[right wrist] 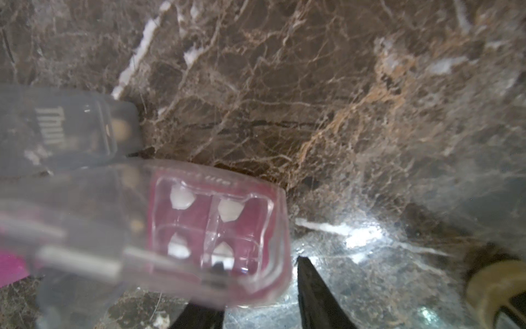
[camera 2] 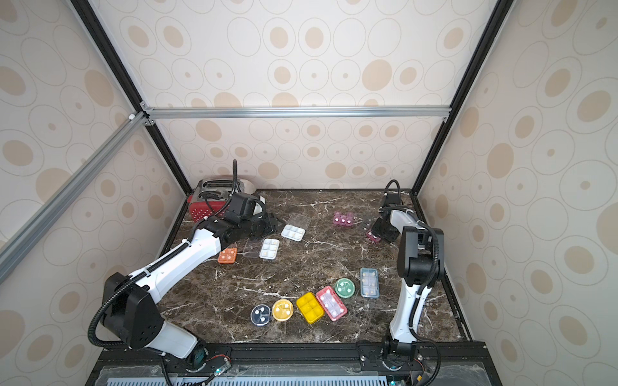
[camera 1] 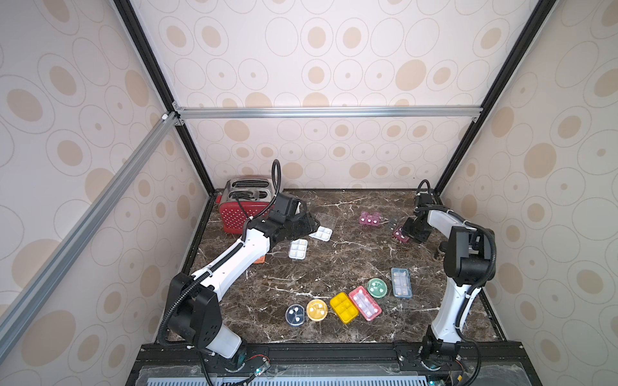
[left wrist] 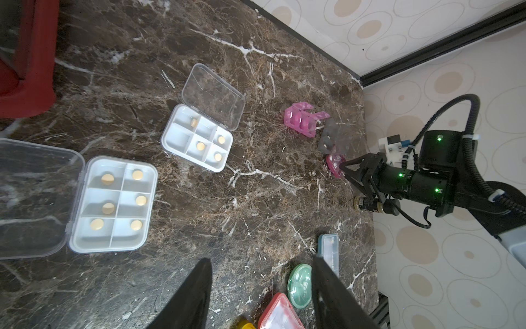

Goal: Close pillboxes
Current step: Place the pillbox at the center of the board, then pick up the pillbox at the center of the board.

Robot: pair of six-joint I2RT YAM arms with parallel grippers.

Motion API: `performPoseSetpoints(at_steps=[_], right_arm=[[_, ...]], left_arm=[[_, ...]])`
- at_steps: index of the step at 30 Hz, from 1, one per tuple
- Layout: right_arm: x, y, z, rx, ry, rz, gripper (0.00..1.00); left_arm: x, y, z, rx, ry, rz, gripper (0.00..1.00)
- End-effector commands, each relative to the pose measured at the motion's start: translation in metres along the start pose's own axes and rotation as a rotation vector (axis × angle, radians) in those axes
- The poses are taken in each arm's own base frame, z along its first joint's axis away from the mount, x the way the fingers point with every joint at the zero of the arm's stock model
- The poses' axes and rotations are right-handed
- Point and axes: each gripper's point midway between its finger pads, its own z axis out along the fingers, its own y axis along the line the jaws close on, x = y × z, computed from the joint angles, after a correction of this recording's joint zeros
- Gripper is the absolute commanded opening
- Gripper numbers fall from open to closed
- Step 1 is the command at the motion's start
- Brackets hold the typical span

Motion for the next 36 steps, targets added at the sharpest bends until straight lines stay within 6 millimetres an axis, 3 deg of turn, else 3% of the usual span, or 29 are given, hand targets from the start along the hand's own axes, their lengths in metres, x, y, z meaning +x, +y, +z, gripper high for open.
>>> performPoseSetpoints(at_steps=[1, 6, 11, 14, 24, 36], right_arm=[[-0.007, 0.000, 0.000, 0.014, 0.007, -0.016, 0.46], [-0.015, -0.002, -0.014, 0.004, -0.039, 0.001, 0.53], [-0.027, 0.001, -0.013, -0.003, -0.026, -0.007, 0.67], [-0.035, 0.003, -0.011, -0.009, -0.028, 0.001, 0.70], [-0.036, 0.007, -0.004, -0.021, -0.009, -0.010, 0.59], [-0.041, -0.006, -0.001, 0.056, -0.025, -0.106, 0.44]], left_arm=[[-0.009, -0.006, -0.006, 0.020, -0.025, 0.019, 0.55], [-0.007, -0.002, -0.006, 0.010, -0.029, 0.018, 0.55], [-0.004, -0.001, -0.005, 0.013, -0.019, 0.013, 0.54], [-0.004, 0.000, -0.005, 0.010, -0.024, 0.009, 0.54], [-0.003, 0.001, -0.002, 0.012, -0.020, -0.004, 0.53], [-0.001, 0.000, 0.000, 0.021, -0.009, -0.013, 0.53]])
